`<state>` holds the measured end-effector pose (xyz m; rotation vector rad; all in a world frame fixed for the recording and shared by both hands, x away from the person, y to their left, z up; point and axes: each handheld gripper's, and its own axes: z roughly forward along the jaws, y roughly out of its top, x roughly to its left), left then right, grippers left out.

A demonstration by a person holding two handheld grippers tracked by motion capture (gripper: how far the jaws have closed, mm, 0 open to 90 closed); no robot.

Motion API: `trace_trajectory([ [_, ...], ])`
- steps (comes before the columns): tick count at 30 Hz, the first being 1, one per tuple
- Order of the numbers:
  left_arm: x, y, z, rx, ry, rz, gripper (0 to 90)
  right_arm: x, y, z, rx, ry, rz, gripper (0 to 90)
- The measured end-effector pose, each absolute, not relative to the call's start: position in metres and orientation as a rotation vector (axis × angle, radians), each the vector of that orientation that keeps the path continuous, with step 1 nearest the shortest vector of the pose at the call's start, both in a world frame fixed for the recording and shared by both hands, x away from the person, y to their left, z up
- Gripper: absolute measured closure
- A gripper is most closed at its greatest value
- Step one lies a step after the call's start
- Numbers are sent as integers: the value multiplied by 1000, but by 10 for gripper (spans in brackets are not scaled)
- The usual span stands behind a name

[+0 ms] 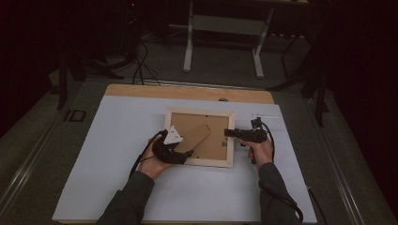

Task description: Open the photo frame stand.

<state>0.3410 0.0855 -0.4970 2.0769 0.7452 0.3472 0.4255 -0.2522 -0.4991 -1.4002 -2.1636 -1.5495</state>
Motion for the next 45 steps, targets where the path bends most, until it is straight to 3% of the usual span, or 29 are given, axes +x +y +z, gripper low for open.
trace_trajectory([
  [8,353,103,-496,1924,812,67,441,423,-254,-497,-1380,-2180,-1569,593],
  [14,361,110,-498,1898,896,-18,565,421,-252,-493,-1362,-2206,-1582,599],
  [45,359,106,-485,1985,877,43,678,412,-245,-475,-1346,-2335,-1618,618],
])
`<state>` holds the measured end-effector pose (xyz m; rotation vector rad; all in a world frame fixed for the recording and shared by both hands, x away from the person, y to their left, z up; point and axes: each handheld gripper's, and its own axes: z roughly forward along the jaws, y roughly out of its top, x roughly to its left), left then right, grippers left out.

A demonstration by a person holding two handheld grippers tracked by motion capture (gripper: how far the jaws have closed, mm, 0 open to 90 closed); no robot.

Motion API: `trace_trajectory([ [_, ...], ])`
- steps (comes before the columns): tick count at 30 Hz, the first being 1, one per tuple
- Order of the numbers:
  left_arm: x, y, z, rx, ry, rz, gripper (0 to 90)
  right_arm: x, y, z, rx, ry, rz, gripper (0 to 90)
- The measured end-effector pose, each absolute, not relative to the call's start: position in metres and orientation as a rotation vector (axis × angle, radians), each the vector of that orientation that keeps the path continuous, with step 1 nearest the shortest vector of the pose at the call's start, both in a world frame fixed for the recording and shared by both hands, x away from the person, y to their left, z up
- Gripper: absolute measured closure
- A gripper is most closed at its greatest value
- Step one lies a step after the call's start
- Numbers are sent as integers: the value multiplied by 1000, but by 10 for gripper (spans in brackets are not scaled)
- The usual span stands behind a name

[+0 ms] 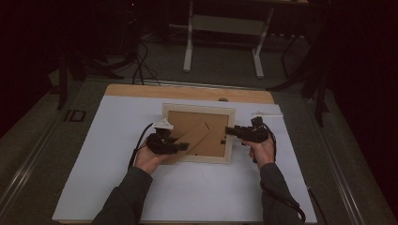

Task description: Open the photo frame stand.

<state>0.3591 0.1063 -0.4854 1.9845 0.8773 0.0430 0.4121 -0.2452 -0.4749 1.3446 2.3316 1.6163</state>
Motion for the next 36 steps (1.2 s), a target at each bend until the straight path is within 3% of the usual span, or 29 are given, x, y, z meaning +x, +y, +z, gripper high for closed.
trace_trajectory([
  [36,362,93,-478,1977,897,233,741,416,-238,-448,1287,2269,1556,564],
])
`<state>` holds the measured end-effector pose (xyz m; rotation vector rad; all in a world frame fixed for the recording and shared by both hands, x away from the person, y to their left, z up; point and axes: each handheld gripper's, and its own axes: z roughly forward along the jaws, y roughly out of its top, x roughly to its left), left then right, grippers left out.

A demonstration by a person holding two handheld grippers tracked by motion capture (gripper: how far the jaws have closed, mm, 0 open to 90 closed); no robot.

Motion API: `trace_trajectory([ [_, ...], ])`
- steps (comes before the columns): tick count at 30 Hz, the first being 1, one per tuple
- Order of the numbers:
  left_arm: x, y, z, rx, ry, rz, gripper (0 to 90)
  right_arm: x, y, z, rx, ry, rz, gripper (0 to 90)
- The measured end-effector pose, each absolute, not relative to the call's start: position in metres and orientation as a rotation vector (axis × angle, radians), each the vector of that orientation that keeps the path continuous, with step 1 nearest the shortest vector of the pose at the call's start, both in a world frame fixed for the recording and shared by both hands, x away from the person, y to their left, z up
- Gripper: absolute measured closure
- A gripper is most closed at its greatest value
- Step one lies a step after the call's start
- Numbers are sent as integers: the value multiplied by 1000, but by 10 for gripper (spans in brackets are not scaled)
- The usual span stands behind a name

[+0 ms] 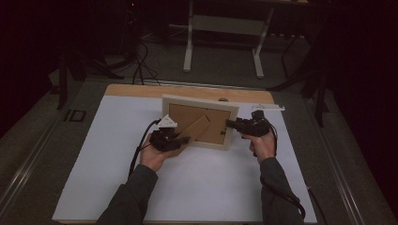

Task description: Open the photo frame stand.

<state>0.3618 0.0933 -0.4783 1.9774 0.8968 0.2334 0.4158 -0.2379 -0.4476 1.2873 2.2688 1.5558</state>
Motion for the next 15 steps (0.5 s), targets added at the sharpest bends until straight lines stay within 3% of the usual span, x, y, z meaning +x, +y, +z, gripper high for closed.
trace_trajectory([
  [15,361,85,-481,1960,949,286,773,416,-223,-436,1222,2250,1441,540],
])
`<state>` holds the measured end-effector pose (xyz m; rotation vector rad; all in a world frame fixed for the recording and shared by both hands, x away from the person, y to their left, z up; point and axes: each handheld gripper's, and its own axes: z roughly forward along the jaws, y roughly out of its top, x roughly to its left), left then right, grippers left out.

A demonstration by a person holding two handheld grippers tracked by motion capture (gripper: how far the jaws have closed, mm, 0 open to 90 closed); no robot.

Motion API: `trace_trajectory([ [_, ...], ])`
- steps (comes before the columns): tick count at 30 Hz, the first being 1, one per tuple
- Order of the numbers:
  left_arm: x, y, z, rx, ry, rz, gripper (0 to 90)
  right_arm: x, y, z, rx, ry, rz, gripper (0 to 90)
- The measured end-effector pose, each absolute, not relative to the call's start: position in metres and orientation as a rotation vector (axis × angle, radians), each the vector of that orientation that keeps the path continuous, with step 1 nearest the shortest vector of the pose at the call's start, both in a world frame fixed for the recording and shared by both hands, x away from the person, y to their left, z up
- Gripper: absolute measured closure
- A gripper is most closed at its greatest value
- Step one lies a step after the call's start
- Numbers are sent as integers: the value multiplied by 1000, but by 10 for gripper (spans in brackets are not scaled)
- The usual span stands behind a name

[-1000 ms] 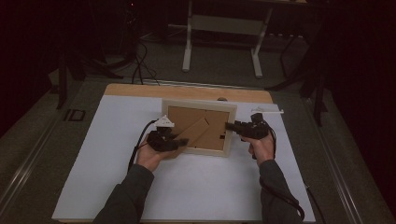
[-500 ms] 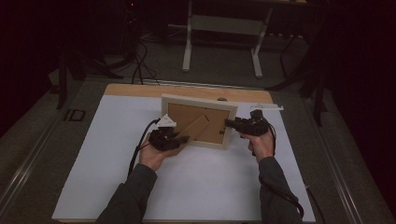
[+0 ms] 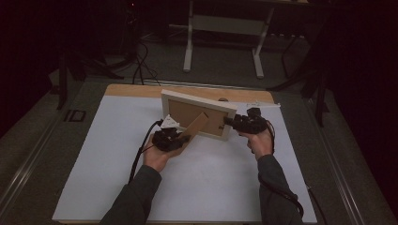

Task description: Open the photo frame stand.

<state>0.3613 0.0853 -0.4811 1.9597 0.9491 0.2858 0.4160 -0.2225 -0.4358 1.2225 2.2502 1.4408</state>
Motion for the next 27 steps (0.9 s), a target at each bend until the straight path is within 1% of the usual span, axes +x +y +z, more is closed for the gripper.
trace_trajectory([
  [13,351,71,-483,1958,917,316,785,413,-218,-435,1178,2206,1398,522],
  [21,345,67,-490,1949,934,307,797,411,-218,-435,1163,2211,1396,490],
  [27,339,64,-494,1971,924,329,796,410,-222,-437,1159,2241,1419,464],
])
